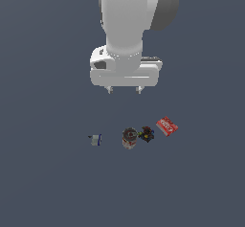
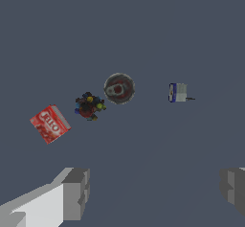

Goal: Pick up a designated object from a clutter of objects.

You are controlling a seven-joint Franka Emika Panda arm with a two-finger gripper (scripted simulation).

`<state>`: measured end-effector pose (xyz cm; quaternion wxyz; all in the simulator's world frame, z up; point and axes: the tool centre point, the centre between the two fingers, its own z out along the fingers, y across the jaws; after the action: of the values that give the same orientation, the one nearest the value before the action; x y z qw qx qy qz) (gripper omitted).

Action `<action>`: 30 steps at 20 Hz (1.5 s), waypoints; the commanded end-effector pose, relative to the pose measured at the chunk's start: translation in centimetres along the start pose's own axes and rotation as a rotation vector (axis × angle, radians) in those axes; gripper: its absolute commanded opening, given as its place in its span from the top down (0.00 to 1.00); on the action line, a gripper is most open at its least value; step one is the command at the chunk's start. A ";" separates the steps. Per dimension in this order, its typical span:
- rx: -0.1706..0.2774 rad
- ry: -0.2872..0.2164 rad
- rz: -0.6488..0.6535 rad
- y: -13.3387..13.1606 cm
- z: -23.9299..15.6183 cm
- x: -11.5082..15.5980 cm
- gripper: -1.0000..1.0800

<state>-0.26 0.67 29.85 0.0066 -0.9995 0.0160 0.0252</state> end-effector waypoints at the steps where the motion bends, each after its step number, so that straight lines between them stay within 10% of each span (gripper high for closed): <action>1: 0.000 0.000 0.000 0.0 0.0 0.0 0.04; 30: -0.041 0.032 -0.249 0.0 1.6 2.6 0.04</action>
<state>2.08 1.03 28.59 -0.0098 -0.9954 -0.0944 0.0083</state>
